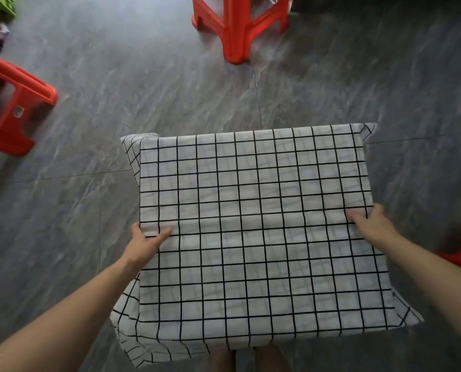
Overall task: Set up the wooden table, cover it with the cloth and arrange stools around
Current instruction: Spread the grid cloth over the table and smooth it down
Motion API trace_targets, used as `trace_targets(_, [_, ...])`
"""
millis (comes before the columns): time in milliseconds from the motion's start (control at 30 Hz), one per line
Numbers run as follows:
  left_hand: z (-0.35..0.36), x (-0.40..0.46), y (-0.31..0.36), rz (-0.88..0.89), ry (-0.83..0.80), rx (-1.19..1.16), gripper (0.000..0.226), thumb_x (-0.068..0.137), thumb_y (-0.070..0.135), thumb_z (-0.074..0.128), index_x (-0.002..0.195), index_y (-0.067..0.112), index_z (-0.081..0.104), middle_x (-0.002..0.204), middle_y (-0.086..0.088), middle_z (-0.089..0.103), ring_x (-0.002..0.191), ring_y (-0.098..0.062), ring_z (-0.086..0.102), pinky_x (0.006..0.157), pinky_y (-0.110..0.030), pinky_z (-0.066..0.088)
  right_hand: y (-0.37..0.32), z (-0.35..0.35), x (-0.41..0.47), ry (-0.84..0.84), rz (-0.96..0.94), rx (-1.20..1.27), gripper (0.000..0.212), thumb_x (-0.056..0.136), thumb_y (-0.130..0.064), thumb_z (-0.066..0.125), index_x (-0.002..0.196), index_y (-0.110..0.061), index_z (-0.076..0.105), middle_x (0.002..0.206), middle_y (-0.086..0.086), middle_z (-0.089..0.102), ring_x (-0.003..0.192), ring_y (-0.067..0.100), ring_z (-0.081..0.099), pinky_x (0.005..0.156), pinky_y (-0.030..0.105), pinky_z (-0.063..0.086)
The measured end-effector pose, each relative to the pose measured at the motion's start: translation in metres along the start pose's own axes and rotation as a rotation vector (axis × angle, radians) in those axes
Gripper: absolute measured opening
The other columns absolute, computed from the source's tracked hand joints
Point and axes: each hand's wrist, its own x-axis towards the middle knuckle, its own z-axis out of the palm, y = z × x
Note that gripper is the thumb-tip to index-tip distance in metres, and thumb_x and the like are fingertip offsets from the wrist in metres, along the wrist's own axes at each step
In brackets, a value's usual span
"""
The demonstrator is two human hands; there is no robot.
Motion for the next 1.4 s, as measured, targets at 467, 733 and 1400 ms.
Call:
trace_targets(467, [-0.005,-0.076,-0.1,0.324,0.2,0.314,0.055,0.095,0.016,0.052,0.145,0.015,0.029,0.149,-0.006,0.023,0.138,-0.024,0.027,0.116,-0.045,0.026,0.028,0.056,-0.092,0.301,-0.625,-0.386,0.072,0.082,-0.022,0.068,0.142,-0.016,0.028,0.146,0.018,0.024,0.131,0.037,0.031,0.103,0.054,0.04])
trace_targets(733, [0.016,-0.112,-0.18,0.367,0.144,0.503,0.082,0.08,0.019,0.066,0.149,0.016,0.023,0.15,-0.005,0.025,0.136,-0.025,0.031,0.109,-0.042,0.038,0.115,0.102,-0.167,0.196,-0.538,-0.609,0.088,0.076,-0.026,0.073,0.146,-0.02,0.02,0.149,0.016,0.008,0.134,0.039,0.026,0.099,0.056,0.043])
trace_targets(1400, [0.065,-0.089,-0.206,0.274,0.31,0.128,0.069,0.084,0.008,0.065,0.143,0.028,0.035,0.113,-0.001,0.056,0.1,-0.021,0.051,0.087,-0.036,0.045,0.201,0.086,-0.128,0.295,-0.29,-0.231,0.102,0.076,0.001,0.075,0.152,-0.024,0.012,0.146,0.033,0.019,0.114,0.054,0.046,0.093,0.057,0.043])
